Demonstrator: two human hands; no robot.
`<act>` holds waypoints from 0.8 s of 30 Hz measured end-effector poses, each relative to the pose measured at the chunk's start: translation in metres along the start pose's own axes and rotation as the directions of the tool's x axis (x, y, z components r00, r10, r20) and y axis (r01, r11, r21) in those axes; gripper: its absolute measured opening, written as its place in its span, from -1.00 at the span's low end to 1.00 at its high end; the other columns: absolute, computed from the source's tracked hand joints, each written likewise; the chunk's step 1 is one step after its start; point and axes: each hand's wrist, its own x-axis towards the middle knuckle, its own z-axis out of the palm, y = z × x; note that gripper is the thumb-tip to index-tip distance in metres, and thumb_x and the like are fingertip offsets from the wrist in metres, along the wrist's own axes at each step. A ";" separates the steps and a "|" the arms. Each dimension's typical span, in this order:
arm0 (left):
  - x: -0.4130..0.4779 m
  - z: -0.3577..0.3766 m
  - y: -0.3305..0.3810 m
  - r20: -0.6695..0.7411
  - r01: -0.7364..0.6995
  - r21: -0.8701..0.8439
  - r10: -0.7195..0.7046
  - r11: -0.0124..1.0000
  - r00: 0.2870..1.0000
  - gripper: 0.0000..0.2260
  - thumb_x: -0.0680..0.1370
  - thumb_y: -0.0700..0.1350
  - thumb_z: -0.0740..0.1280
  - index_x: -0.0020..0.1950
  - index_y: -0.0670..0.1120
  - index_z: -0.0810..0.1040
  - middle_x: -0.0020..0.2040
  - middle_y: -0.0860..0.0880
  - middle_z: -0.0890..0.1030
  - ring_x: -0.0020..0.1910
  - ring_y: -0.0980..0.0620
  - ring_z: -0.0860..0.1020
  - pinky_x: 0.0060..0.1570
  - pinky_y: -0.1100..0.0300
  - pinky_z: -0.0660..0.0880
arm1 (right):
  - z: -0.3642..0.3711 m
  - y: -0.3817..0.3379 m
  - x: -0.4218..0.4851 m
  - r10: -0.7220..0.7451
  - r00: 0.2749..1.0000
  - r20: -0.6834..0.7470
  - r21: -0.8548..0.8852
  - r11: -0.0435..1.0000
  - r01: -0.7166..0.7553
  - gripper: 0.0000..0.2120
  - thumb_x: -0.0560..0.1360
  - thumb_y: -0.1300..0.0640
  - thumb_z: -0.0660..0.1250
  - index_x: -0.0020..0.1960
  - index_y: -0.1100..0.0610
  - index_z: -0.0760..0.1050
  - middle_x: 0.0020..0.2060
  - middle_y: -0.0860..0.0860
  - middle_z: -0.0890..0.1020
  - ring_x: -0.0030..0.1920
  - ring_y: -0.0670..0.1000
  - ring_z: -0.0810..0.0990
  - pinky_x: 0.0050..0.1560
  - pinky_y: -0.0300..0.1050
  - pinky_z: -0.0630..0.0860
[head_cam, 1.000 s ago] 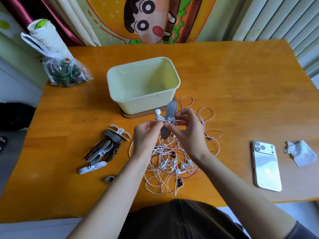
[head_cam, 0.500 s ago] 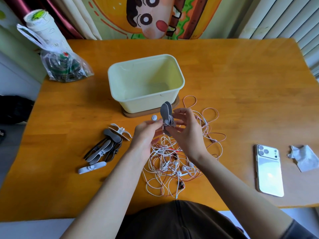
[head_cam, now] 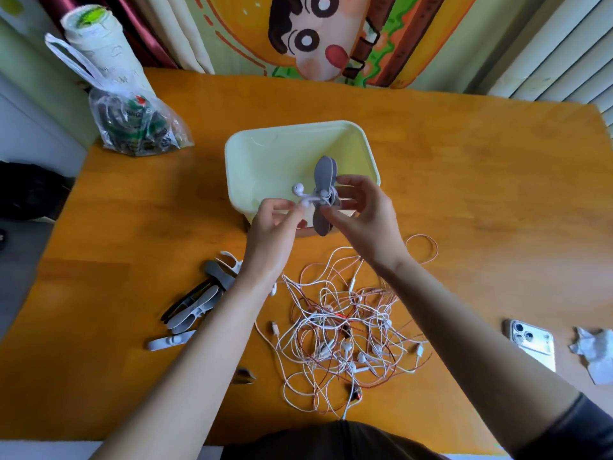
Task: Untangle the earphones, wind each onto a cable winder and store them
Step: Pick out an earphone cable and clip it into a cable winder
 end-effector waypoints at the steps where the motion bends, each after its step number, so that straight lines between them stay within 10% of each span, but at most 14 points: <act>1: 0.005 -0.004 -0.001 -0.027 -0.049 0.044 0.050 0.998 0.998 -0.89 0.56 -0.03 0.32 0.04 -0.03 0.48 -0.05 -0.03 0.61 -0.08 0.09 0.57 -0.09 0.26 0.47 | 0.001 -0.001 0.009 0.010 1.000 0.000 0.015 1.000 -0.010 -0.62 0.39 0.26 0.47 0.15 0.14 0.45 -0.02 0.00 0.64 -0.05 -0.03 0.63 -0.05 -0.15 0.59; 4: 0.017 -0.021 -0.004 -0.102 -0.215 0.270 0.250 0.938 0.963 -0.90 0.56 -0.14 0.32 0.07 -0.07 0.48 -0.05 0.02 0.54 -0.07 0.11 0.49 -0.15 0.42 0.40 | 0.007 -0.004 0.036 0.040 0.999 0.015 0.032 0.999 -0.040 -0.63 0.39 0.26 0.47 0.14 0.13 0.43 0.00 0.07 0.63 -0.03 0.02 0.62 -0.04 -0.12 0.60; 12: 0.048 -0.052 -0.018 0.124 -0.354 0.795 0.439 0.492 0.890 -0.89 0.49 -0.05 0.41 0.00 -0.01 0.62 0.03 -0.01 0.59 0.10 -0.07 0.40 -0.01 0.12 0.19 | 0.036 0.016 0.116 0.299 0.940 0.163 -0.194 0.944 -0.267 -0.50 0.36 0.20 0.51 0.23 0.24 0.42 0.00 0.07 0.61 -0.02 0.09 0.63 0.02 0.12 0.60; 24: 0.060 -0.057 -0.024 0.144 -0.410 0.753 0.478 0.515 0.866 -0.90 0.37 -0.09 0.53 -0.16 -0.03 0.69 -0.21 0.03 0.58 -0.06 -0.06 0.46 -0.03 0.06 0.25 | 0.088 0.041 0.164 0.641 0.675 0.365 -0.670 0.684 -0.288 -0.59 0.48 0.33 0.36 0.26 0.46 0.36 0.08 0.33 0.59 0.02 0.23 0.64 0.11 0.09 0.56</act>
